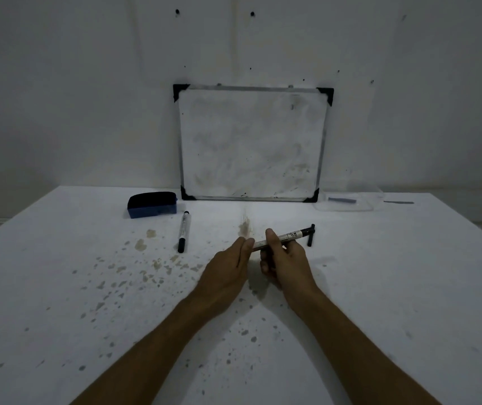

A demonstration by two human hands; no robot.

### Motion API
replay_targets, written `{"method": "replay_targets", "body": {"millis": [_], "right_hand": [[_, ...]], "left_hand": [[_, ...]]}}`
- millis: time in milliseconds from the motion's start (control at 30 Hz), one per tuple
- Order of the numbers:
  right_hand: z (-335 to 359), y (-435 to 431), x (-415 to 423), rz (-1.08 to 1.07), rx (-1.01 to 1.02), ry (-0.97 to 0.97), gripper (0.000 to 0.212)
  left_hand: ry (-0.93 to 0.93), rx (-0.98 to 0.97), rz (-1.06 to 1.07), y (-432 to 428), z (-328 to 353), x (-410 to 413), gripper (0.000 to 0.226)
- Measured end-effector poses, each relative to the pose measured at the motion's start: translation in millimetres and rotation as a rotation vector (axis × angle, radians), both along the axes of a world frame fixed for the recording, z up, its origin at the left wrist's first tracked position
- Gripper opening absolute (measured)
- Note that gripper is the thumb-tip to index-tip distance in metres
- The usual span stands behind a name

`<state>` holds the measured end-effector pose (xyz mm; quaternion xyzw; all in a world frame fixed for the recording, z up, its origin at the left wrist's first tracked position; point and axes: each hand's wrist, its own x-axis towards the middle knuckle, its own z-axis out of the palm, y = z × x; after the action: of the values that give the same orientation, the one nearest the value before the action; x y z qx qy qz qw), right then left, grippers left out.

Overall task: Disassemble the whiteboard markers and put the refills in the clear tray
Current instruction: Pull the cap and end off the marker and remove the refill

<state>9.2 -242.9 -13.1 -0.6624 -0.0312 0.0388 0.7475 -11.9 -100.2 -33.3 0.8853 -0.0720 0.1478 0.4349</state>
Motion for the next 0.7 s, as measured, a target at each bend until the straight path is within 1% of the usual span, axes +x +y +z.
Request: {"method": "replay_targets", "body": {"millis": [100,167,200,233,300,400,533,600,700], "right_hand": [[1,1,3,0.024,0.019,-0.077,0.037],[1,3,4,0.050,0.013,-0.165,0.033],[0,5,4,0.053,0.005,-0.180,0.032],[0,6,4,0.044,-0.003,-0.165,0.033],[-2,6,4,0.004,0.017,-0.082,0.037],[-3,2,5,-0.046,0.069,0.011,0.038],[-2,0,4,-0.084,0.084,0.012,0.038],[-2,2,3,-0.081,0.054,-0.008,0.042],[-4,3,2,-0.037,0.007,-0.053,0.044]], "left_hand": [[0.183,-0.235,0.010,1,8,6,0.062],[0.291,-0.449,-0.025,9,13,11,0.058],[0.316,-0.509,-0.050,14,13,13,0.056],[0.319,-0.523,-0.067,17,11,13,0.054],[0.271,-0.476,-0.085,19,6,9,0.047],[0.135,-0.267,-0.107,14,-2,3,0.035],[0.051,-0.088,-0.144,11,-3,-1,0.035],[0.005,-0.017,-0.107,10,-1,-2,0.032],[0.008,-0.026,-0.060,11,-1,-2,0.036]]}}
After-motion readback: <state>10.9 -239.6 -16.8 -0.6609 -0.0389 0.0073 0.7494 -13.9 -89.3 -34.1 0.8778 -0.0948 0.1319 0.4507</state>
